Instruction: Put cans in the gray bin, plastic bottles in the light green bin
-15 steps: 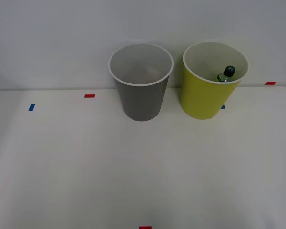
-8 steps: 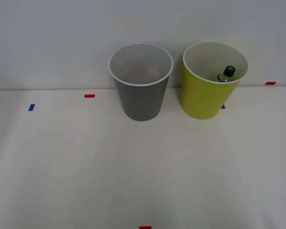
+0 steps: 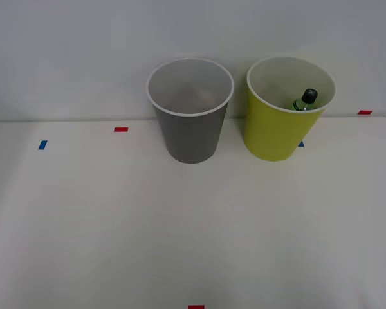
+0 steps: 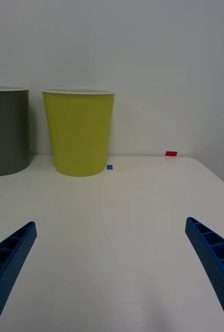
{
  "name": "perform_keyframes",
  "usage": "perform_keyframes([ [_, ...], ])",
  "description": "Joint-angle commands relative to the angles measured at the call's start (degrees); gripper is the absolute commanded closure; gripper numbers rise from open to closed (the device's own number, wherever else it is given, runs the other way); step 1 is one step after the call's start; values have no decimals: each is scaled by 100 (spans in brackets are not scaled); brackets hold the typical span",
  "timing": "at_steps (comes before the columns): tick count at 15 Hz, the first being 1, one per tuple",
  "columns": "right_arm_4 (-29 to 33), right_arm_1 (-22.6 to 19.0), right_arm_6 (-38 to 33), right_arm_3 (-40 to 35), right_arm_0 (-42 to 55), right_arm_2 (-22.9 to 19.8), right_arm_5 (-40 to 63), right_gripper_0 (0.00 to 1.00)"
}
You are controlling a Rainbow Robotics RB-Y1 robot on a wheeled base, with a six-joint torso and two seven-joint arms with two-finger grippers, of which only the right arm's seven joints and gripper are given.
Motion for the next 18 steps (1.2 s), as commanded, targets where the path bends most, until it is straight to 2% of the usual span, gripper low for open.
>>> perform_keyframes([
  [1, 0, 0, 0, 0, 0, 0, 0, 0],
  [18, 0, 0, 0, 0, 0, 0, 0, 0],
])
